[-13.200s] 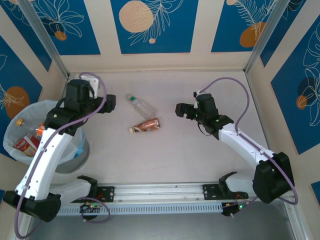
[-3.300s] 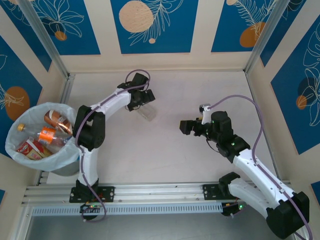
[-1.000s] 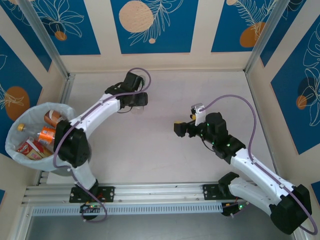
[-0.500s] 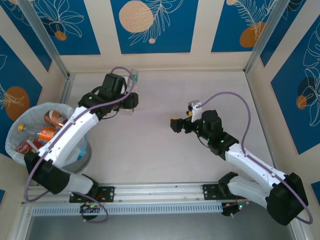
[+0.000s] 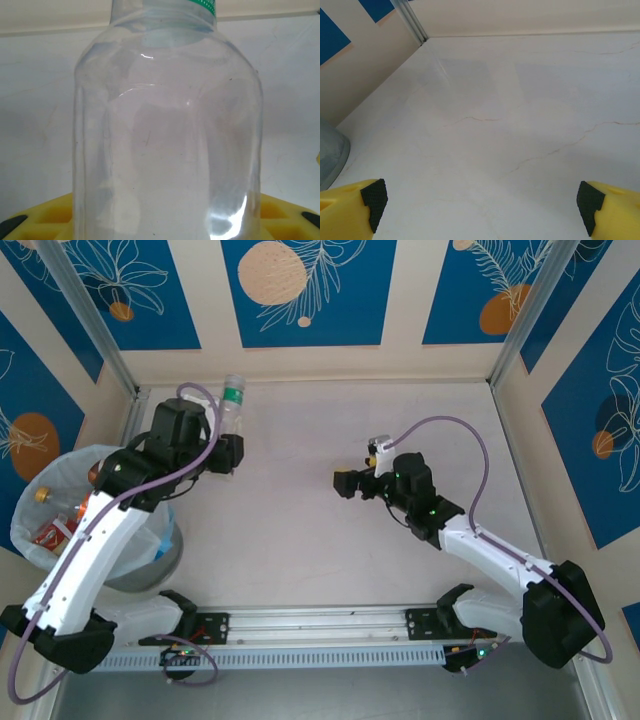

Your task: Put the plastic bottles in the bin

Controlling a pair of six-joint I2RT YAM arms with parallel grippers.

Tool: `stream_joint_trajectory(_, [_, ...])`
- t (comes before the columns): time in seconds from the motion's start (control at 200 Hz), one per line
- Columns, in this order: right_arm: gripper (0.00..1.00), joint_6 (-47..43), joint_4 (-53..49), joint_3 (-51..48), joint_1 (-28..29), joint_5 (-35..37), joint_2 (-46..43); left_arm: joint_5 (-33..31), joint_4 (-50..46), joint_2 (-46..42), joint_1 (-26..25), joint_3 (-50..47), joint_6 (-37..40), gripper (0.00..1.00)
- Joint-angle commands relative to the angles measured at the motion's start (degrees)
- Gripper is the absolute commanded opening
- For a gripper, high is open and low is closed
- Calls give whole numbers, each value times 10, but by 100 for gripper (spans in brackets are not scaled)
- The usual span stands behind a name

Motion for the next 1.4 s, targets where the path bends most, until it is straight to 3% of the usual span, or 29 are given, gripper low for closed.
stream_joint_trajectory(0.0, [100, 6, 24, 25, 7, -11, 8, -89, -60, -31, -4, 39, 2, 46])
stream_joint_trajectory(0.475, [100, -2, 16, 37, 19, -7, 25, -419, -152, -94, -3, 16, -109, 45])
stream_joint_trajectory(0.575, [100, -5, 13, 35, 20, -3, 24, -449, -165, -103, 2, 9, -120, 45])
stream_joint_trajectory(0.715, [100, -12, 3, 41, 21, -2, 23, -429, -182, -111, 29, -1, -130, 45])
stream_joint_trajectory(0.965, [100, -18, 3, 43, 22, -4, 27, -314, -165, -134, 153, -31, -103, 46])
stream_joint_trajectory(1.165, [100, -16, 7, 44, 23, -7, 32, -228, -153, -130, 221, -48, -73, 47])
stream_joint_trajectory(1.395, [100, -21, 6, 43, 24, -8, 35, -197, -164, -134, 325, -77, -78, 47])
